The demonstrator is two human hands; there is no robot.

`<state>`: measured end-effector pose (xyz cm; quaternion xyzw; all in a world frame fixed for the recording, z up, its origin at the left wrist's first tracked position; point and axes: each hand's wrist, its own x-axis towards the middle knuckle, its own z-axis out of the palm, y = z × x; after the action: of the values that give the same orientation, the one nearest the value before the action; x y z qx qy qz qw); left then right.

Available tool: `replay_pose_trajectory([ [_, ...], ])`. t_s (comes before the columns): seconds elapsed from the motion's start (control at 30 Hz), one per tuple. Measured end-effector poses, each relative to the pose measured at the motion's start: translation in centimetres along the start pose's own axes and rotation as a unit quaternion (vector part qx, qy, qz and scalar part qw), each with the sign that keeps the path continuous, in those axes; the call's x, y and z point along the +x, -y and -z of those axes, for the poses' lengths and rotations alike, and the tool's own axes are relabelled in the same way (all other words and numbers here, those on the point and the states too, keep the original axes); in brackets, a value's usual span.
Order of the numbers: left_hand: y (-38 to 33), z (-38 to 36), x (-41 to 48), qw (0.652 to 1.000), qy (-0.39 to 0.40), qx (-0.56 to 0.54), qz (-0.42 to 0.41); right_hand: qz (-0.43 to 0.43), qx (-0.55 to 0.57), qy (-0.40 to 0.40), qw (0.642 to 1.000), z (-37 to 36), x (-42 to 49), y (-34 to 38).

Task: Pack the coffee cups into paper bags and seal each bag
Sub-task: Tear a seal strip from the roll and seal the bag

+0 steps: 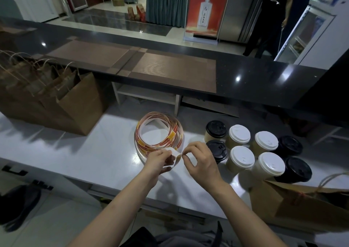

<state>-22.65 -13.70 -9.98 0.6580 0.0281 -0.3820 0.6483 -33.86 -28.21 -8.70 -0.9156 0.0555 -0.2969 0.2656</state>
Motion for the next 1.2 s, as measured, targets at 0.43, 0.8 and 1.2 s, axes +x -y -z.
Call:
replay_pose_trajectory([
  [0.43,1.5,0.6,2.2,0.992,-0.12,0.028,-0.014,-0.052,0.097,-0.048,0.993,2.7,0.5,0.5],
  [0.8,1.5,0.9,2.8,0.989,-0.136,0.048,-0.018,-0.097,0.13,-0.086,0.983,3.3,0.3,0.0],
  [1.2,1.9,-2.0,2.1,0.99,-0.064,0.112,-0.052,-0.146,0.106,-0.096,0.979,5.4,-1.6,0.1],
])
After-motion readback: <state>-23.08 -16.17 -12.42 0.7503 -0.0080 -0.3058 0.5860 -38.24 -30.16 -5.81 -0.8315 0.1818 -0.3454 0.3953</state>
